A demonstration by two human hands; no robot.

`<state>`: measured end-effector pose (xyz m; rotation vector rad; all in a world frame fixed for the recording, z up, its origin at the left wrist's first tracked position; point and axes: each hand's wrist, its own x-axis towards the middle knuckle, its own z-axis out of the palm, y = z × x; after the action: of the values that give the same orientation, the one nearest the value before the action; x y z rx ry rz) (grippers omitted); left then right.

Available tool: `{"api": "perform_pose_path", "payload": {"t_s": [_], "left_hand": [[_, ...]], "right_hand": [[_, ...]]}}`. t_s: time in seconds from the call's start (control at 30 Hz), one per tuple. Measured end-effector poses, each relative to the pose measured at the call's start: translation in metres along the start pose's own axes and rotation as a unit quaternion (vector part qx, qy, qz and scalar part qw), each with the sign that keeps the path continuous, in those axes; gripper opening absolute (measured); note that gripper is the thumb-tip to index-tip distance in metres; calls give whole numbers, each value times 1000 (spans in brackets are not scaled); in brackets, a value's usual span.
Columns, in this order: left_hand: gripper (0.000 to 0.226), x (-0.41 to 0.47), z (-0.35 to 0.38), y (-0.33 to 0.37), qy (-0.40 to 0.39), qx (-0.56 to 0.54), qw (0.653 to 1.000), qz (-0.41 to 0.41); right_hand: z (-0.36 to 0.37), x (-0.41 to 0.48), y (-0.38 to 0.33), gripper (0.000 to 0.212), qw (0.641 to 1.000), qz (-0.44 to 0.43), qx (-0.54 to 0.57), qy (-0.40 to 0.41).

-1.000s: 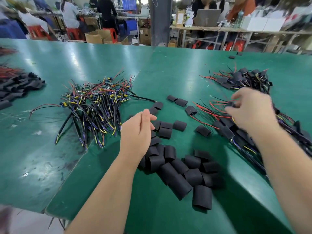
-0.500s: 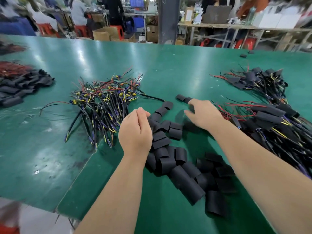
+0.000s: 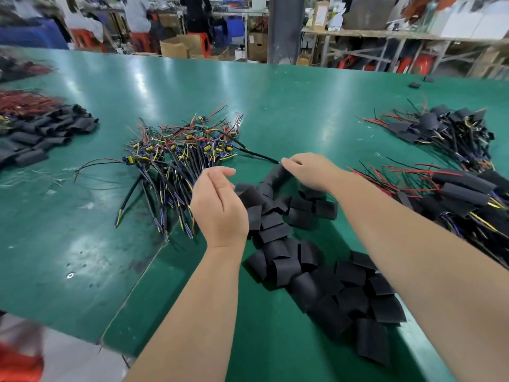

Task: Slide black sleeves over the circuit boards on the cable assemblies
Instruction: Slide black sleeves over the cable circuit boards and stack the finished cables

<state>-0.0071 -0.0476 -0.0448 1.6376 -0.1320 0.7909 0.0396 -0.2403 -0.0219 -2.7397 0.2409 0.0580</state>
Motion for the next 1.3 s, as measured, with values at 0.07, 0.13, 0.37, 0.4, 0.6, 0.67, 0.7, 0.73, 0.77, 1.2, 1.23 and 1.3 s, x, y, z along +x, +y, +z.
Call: {"api": "perform_pose_path", "payload": {"t_s": [0.07,0.13,0.37,0.4,0.6,0.67,0.7,0.73,0.77,1.2,1.23,1.3], "left_hand": [[36,5,-4,2,46,-8,999,-1],[33,8,-8,4,74,0,997,-4],[53,14,-15,-16,-109,351,921,-129],[51,15,-16,-18,-147,387,902,-125],[28,26,-24,-21,-158,459,867,-110],[28,33,-25,-20,-153,476,858,-116],[26,35,-25,-19,-151,485,853,-120],[25,37,-24,-18,-148,494,848,-120],[25,38,-23,-17,-145,501,845,-118],[8,26,-36,12,44,260,965,13],[9,26,-36,15,43,253,966,36],[11,25,-37,18,37,256,963,78]], "right_hand": [[4,-17,-8,43,998,-38,44,7],[3,-38,-13,40,993,-69,96,-16],[-15,-104,-9,42,995,-27,26,93],[-15,-111,-6,44,997,-22,-8,77],[-8,-155,6,39,994,-38,107,8],[-6,-167,8,31,987,-40,147,53],[-5,-172,9,27,983,-41,164,73],[-4,-177,10,24,979,-39,180,89],[-2,-180,10,23,975,-37,193,105],[6,-177,-4,28,894,-6,412,176],[7,-176,-5,29,881,-4,445,157],[8,-173,-6,31,862,-3,492,125]]}}
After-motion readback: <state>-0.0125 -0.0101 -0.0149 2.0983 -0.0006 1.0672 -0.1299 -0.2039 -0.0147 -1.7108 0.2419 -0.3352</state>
